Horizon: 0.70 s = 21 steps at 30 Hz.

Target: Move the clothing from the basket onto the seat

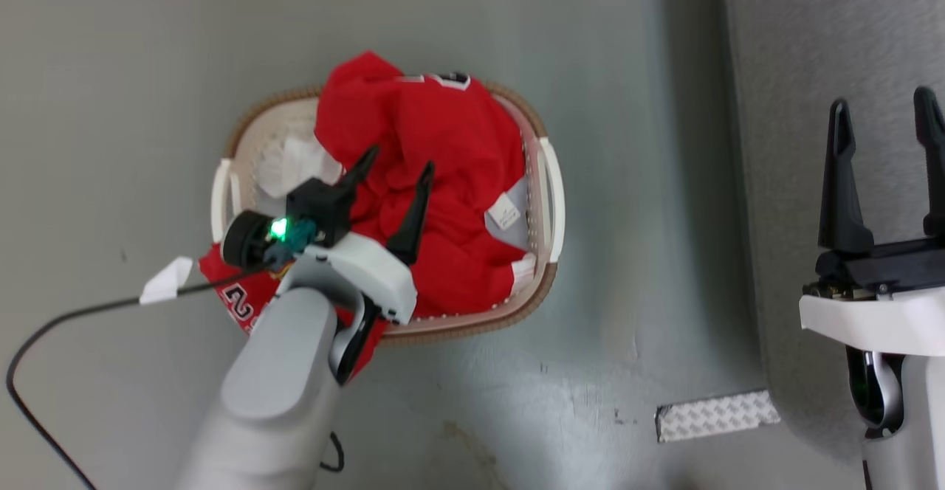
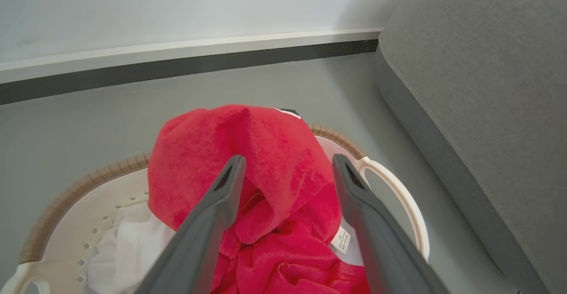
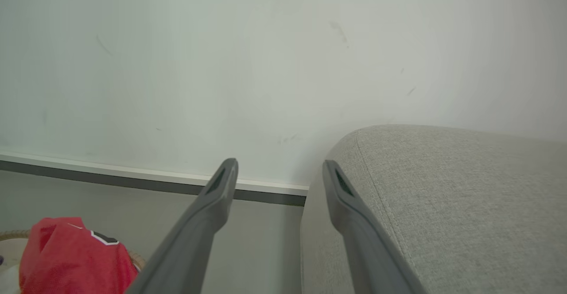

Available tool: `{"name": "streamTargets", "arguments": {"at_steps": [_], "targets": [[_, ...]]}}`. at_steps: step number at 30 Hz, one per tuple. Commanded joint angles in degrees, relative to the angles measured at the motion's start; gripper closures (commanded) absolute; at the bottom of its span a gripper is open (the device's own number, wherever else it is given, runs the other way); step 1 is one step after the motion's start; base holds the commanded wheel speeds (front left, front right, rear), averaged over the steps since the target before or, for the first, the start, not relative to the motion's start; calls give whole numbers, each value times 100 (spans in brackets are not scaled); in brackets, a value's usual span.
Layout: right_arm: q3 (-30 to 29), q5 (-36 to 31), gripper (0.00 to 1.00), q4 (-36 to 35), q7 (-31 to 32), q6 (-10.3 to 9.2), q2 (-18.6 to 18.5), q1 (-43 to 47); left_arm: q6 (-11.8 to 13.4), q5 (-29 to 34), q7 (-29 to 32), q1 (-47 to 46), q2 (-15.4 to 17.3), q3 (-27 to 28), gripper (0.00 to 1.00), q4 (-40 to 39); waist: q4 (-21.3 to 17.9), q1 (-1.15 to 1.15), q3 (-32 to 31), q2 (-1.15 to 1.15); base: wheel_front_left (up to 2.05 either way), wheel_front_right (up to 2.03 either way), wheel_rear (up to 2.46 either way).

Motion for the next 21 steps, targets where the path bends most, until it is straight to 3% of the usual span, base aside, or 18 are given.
{"name": "streamTargets", "arguments": {"at_steps": [1, 11, 21], "targets": [[1, -71, 0, -55, 4, -12, -15, -98, 16, -50, -3, -97, 39, -35, 0, 60, -3, -2, 241, 0, 0, 0, 0], [155, -85, 0, -194, 4, -12, -16, -90, 216, -181, -4, -852, 37, -270, 0, 833, -10, -2, 527, 0, 0, 0, 0], [221, -51, 0, -266, 4, -12, -15, -110, 159, -160, -4, -1215, 42, -302, 0, 1231, -42, -2, 867, 0, 0, 0, 0]]}}
